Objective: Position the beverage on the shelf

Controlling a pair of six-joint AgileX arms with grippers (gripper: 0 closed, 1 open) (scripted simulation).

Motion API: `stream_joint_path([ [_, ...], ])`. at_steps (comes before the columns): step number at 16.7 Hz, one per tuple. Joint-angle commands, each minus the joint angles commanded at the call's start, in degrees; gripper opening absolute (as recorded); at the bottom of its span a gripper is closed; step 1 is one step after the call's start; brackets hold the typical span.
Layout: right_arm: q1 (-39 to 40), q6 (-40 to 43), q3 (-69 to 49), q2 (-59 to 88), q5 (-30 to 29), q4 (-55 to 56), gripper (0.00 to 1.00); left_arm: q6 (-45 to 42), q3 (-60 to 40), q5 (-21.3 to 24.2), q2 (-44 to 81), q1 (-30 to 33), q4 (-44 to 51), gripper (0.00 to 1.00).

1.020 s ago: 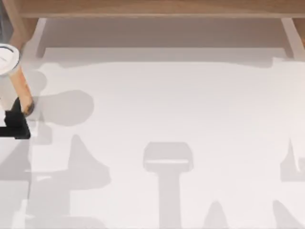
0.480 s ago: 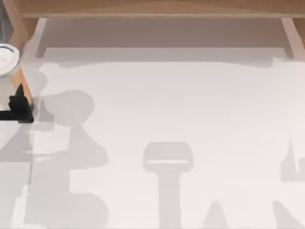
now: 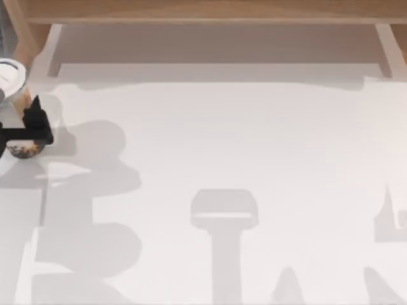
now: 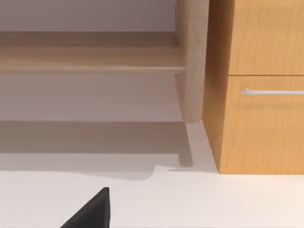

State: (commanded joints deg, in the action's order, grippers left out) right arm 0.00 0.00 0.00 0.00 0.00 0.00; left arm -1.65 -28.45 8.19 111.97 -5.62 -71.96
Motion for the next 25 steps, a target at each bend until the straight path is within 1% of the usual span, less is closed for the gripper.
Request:
stream_joint_path([
  [1,0.0,0.0,0.0,0.0,0.0,0.0,1.0,0.0,0.0,0.0,0.0,0.0,0.0,1.0],
  [14,0.0,0.0,0.0,0.0,0.0,0.0,1.0,0.0,0.0,0.0,0.0,0.0,0.0,0.02],
  [15,0.0,0.0,0.0,0.0,0.0,0.0,1.0,0.0,0.0,0.0,0.0,0.0,0.0,0.0],
  [25,0.0,0.0,0.0,0.0,0.0,0.0,1.0,-0.1,0.0,0.0,-0.8,-0.1,0.7,0.0],
])
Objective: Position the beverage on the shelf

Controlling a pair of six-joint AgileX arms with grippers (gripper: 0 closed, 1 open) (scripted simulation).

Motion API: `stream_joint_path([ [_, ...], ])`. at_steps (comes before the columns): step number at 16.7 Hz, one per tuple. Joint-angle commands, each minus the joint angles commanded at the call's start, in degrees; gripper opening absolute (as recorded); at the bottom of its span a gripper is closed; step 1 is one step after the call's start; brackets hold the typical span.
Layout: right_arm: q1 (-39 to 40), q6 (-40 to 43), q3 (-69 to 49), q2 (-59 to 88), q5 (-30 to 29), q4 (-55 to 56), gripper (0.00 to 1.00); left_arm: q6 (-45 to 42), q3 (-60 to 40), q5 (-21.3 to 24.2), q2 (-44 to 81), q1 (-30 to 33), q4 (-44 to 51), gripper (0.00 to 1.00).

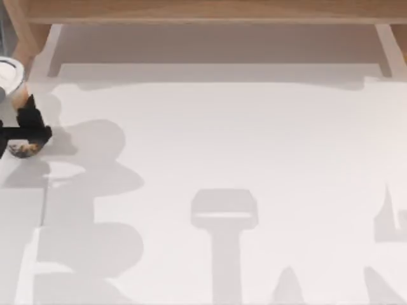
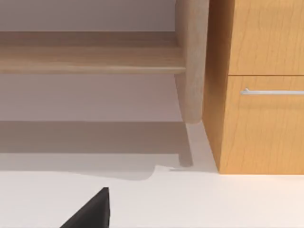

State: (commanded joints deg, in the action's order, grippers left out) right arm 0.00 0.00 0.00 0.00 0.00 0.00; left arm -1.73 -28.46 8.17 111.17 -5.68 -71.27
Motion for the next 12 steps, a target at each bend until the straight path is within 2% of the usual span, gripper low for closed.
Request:
stream_joint_path([
  [8,0.0,0.0,0.0,0.0,0.0,0.0,1.0,-0.1,0.0,0.0,-2.1,0.0,2.4,0.0],
  [12,0.0,0.0,0.0,0.0,0.0,0.0,1.0,0.7,-4.8,-0.9,-6.9,2.8,3.9,0.0],
])
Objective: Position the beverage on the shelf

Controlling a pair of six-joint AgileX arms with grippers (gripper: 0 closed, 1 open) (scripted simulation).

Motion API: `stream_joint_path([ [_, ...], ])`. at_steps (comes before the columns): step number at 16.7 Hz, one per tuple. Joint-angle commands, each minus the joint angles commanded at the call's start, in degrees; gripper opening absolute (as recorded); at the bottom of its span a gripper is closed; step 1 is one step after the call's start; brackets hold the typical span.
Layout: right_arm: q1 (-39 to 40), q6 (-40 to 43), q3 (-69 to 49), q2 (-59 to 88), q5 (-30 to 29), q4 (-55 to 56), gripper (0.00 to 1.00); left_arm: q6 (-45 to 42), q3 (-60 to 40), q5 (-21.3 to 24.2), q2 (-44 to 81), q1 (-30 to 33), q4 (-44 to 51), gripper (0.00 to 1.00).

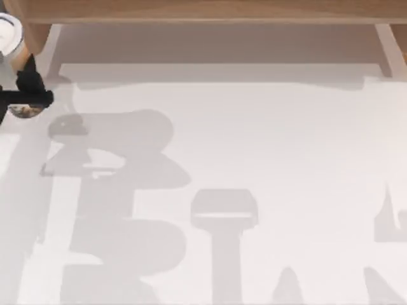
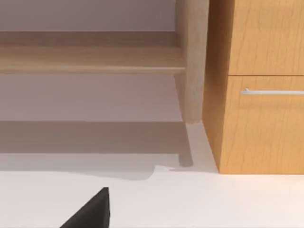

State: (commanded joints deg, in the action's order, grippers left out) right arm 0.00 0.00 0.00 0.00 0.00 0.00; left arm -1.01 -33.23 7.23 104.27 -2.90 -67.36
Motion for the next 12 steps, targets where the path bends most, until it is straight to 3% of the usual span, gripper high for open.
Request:
stream_joint_path([
  [5,0.0,0.0,0.0,0.0,0.0,0.0,1.0,1.9,-11.3,-3.1,-6.7,6.8,10.6,0.0],
  [12,0.0,0.0,0.0,0.0,0.0,0.0,1.0,3.7,-30.2,-11.0,-4.9,14.2,35.2,0.0],
])
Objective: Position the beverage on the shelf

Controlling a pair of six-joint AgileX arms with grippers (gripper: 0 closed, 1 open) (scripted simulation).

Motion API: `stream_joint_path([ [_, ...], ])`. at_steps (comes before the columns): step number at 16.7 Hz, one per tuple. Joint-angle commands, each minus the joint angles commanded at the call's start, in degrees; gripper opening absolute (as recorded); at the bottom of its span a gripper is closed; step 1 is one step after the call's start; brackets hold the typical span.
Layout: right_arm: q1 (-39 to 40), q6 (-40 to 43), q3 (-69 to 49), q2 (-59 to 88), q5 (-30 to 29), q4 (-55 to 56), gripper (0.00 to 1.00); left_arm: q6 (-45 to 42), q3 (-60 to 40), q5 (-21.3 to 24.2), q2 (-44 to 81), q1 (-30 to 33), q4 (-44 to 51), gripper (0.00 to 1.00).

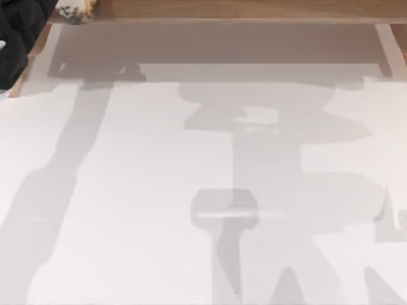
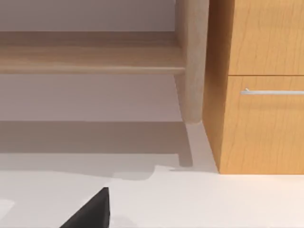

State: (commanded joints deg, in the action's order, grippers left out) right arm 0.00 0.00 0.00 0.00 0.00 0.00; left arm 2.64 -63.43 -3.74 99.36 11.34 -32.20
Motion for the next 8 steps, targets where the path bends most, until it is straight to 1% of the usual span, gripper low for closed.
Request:
stream_joint_path([
  [4,0.0,0.0,0.0,0.0,0.0,0.0,1.0,0.1,-9.7,-4.7,2.8,2.3,12.6,0.0],
  [8,0.0,0.0,0.0,0.0,0.0,0.0,1.0,-0.3,-16.6,-7.9,4.3,3.4,20.0,0.0],
])
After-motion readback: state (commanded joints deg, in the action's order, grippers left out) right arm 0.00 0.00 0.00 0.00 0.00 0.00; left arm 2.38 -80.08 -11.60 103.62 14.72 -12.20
